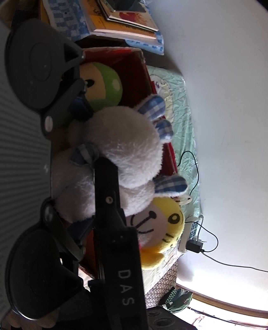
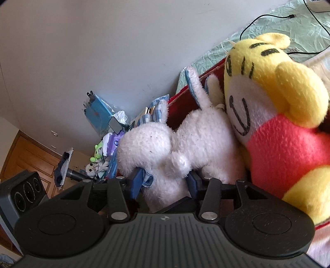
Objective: Organize objects
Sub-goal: 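Lower the pink bunny plush into the box beside the white bunny, then open the right tool and release the pink bunny plush in the box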
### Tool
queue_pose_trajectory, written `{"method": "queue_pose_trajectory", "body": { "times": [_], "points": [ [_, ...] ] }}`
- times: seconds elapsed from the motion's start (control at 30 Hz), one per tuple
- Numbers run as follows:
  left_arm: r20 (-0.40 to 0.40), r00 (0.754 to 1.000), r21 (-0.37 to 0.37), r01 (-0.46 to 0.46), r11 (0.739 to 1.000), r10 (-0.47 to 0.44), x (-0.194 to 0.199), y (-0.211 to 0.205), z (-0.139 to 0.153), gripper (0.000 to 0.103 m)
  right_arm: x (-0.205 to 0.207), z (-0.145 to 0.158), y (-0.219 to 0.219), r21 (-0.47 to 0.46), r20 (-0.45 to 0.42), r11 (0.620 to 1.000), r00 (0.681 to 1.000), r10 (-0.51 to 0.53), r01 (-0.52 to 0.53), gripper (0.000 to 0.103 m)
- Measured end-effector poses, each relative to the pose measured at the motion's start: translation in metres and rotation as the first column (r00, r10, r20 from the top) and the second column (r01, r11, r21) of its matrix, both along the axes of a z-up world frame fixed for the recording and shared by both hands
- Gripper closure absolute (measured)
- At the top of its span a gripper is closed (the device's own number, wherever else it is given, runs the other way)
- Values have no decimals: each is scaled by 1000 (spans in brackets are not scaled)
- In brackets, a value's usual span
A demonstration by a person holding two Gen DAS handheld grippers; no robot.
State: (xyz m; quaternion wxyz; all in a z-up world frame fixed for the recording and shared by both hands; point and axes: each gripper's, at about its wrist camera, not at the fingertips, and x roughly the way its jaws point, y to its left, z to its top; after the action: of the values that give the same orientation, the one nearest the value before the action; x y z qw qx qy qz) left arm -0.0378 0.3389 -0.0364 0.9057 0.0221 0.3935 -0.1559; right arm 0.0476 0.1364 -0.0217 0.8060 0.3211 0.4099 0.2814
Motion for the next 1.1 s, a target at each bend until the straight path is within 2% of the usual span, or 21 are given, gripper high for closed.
{"method": "queue_pose_trajectory", "body": {
  "times": [0.17,0.33,0.5,0.67,0.8,1.1],
  "points": [
    [-19,1000,2,-2,1000,2,3,0,3,1,-5,6,-3,-4,6,1000,1000,-20,20,49],
    [-30,998,5,-48,999,48,4,-4,10,1,-15,18,-10,-58,48,997,998,-50,52,51],
    [-52,994,64,-94,994,97,6,-15,12,1,-25,24,-14,-87,84,992,993,-80,87,52],
    [-39,987,136,-147,980,154,3,-26,18,1,-36,32,-25,-145,145,981,984,-106,127,52],
    [-19,980,190,-191,963,198,-2,-38,24,1,-33,35,-28,-164,161,976,980,-117,144,50],
    [-17,958,239,-275,931,288,-15,-72,33,1,-37,44,-62,-207,191,968,976,-101,141,50]
  ]
}}
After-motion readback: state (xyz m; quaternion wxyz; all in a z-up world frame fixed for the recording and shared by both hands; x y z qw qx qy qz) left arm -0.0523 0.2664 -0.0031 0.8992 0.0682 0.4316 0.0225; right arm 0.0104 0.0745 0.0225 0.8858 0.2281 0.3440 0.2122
